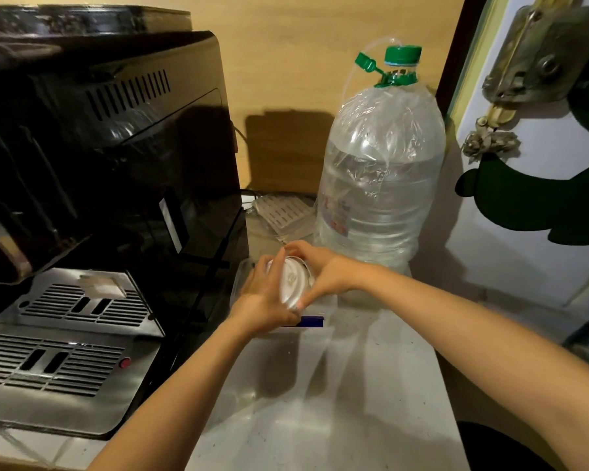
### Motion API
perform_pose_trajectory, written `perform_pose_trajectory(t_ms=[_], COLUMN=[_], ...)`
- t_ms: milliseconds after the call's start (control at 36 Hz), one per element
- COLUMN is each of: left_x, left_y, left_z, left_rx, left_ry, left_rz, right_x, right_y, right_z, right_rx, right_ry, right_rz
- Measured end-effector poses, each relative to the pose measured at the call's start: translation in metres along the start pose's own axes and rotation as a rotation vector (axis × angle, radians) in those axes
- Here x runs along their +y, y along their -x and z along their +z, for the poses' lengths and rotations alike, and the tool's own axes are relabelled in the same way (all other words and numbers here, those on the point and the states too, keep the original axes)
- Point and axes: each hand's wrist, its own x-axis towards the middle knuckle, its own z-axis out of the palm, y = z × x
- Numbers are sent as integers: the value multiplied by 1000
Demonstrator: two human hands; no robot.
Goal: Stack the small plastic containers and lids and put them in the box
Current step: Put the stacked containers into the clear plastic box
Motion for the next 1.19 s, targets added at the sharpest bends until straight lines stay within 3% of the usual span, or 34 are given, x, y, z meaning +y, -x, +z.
perform_pose_trajectory(t_ms=[222, 472, 778, 917, 1194], left_x=[-8, -29, -47, -57, -61], left_y=[-26, -52, -77, -78, -89], left_z=[6, 12, 40, 52, 69], left_rx=[53, -33, -146, -259, -362], left_ry=[33, 76, 112, 161, 87], left_rz=[-68, -10, -226, -235, -352], right_x=[16, 43, 84, 96, 104], right_y=[-17, -44, -73, -80, -102], right_z=[-6, 0, 27, 45, 72], right_rx=[72, 124, 138, 129, 12], right_ry=[-63, -148, -197, -249, -29], right_rz=[42, 60, 146, 160, 350])
